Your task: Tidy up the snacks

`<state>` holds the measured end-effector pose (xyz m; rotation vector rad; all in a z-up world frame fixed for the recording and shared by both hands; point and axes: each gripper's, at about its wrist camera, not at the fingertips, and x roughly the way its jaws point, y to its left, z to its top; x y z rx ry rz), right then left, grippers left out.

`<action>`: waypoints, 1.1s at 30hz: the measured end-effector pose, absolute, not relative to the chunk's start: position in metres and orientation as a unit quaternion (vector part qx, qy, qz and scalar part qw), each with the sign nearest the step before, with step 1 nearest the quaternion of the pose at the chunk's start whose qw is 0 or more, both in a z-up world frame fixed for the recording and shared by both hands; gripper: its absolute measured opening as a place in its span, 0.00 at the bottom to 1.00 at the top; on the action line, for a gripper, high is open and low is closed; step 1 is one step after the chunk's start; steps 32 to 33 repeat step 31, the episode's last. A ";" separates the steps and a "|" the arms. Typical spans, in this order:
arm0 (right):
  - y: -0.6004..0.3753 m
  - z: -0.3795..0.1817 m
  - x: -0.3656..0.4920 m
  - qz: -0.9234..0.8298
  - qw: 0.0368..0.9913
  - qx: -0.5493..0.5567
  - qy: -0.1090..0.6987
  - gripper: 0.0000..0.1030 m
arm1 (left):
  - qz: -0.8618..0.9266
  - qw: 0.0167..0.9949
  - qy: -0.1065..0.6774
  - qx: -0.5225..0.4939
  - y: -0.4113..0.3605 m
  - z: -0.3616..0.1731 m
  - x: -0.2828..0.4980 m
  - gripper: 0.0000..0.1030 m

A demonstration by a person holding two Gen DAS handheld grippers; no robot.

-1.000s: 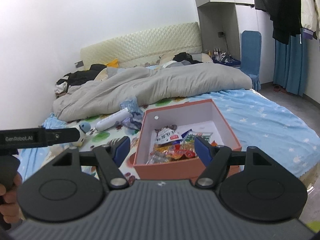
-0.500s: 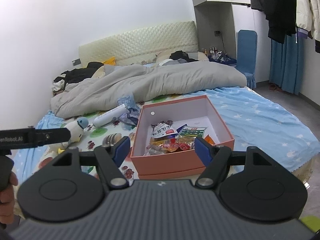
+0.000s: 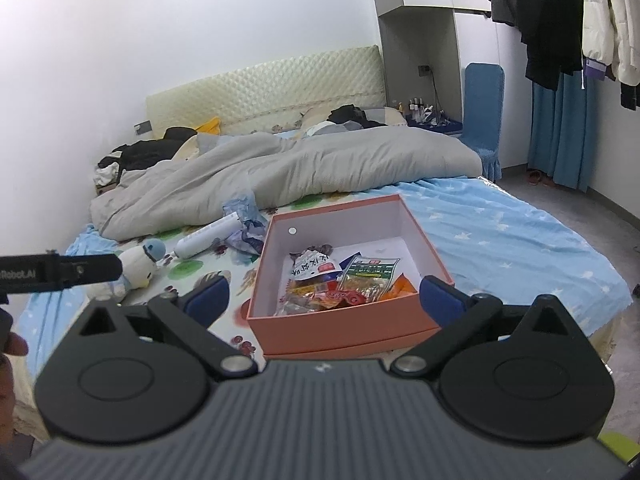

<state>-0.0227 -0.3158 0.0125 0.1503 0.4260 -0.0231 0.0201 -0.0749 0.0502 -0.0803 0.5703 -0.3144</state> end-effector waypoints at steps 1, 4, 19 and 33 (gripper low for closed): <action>-0.316 0.013 -0.022 -0.012 0.974 0.075 0.211 1.00 | -0.153 0.946 0.281 -0.041 -0.074 0.051 0.021 1.00; -0.318 0.016 -0.020 -0.013 0.975 0.078 0.209 1.00 | -0.149 0.946 0.285 -0.045 -0.073 0.052 0.024 1.00; -0.322 0.019 -0.006 -0.013 0.973 0.085 0.216 1.00 | -0.145 0.947 0.283 -0.043 -0.074 0.061 0.033 1.00; -0.324 0.019 -0.002 -0.011 0.972 0.084 0.220 1.00 | -0.143 0.947 0.285 -0.039 -0.075 0.065 0.036 1.00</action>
